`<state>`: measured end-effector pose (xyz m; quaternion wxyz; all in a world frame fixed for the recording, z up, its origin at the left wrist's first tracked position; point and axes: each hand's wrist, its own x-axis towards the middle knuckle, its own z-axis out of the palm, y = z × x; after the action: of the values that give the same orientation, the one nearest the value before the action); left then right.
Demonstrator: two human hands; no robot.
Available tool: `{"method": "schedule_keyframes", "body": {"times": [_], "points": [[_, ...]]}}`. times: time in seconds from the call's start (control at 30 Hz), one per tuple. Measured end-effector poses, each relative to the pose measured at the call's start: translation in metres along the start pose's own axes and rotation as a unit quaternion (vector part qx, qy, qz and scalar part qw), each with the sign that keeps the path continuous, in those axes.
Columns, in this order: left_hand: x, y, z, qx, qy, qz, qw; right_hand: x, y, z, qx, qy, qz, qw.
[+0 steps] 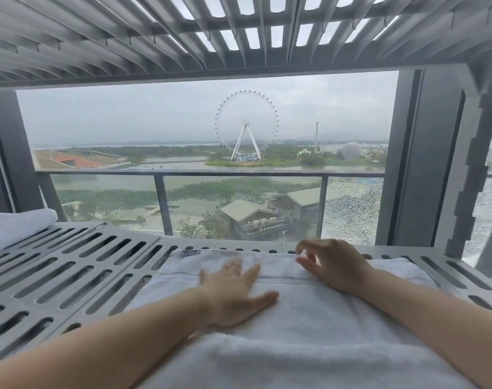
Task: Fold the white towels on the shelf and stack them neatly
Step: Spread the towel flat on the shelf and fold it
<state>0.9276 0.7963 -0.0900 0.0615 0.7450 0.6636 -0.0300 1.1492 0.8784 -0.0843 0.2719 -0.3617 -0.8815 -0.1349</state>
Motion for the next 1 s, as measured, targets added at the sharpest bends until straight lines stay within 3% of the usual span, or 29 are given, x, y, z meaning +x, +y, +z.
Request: {"method": "schedule_keyframes", "body": {"times": [0.07,0.13,0.23,0.3,0.43,0.57,0.73,0.9,1.0], "points": [[0.004,-0.006,0.002,-0.01,0.015,0.007,1.0,-0.007,-0.004,-0.003,0.064,-0.01,0.071,0.995],[0.01,-0.008,-0.001,-0.017,0.014,0.013,1.0,-0.021,-0.009,-0.008,0.136,-0.091,0.128,0.978],[0.017,-0.01,-0.006,-0.006,0.004,0.023,1.0,-0.048,-0.011,-0.016,0.085,-0.293,0.14,0.942],[0.018,-0.009,-0.011,0.007,-0.013,0.02,1.0,-0.058,-0.011,-0.021,0.051,-0.339,0.138,0.929],[0.018,0.016,-0.016,0.061,-0.003,0.035,0.997,-0.054,-0.011,-0.024,0.048,-0.358,0.145,0.921],[0.011,0.051,-0.002,0.006,-0.026,0.111,0.993,-0.052,-0.005,-0.019,0.053,-0.342,0.146,0.927],[0.009,0.048,0.002,-0.003,-0.016,0.101,0.995,-0.052,0.034,-0.029,0.028,-0.328,0.18,0.927],[0.016,0.049,0.003,-0.01,-0.006,0.087,0.996,-0.047,0.018,-0.036,0.135,-0.268,0.154,0.941],[0.022,0.048,0.003,-0.017,0.002,0.083,0.996,-0.054,0.006,-0.047,0.138,-0.294,0.129,0.937]]}}
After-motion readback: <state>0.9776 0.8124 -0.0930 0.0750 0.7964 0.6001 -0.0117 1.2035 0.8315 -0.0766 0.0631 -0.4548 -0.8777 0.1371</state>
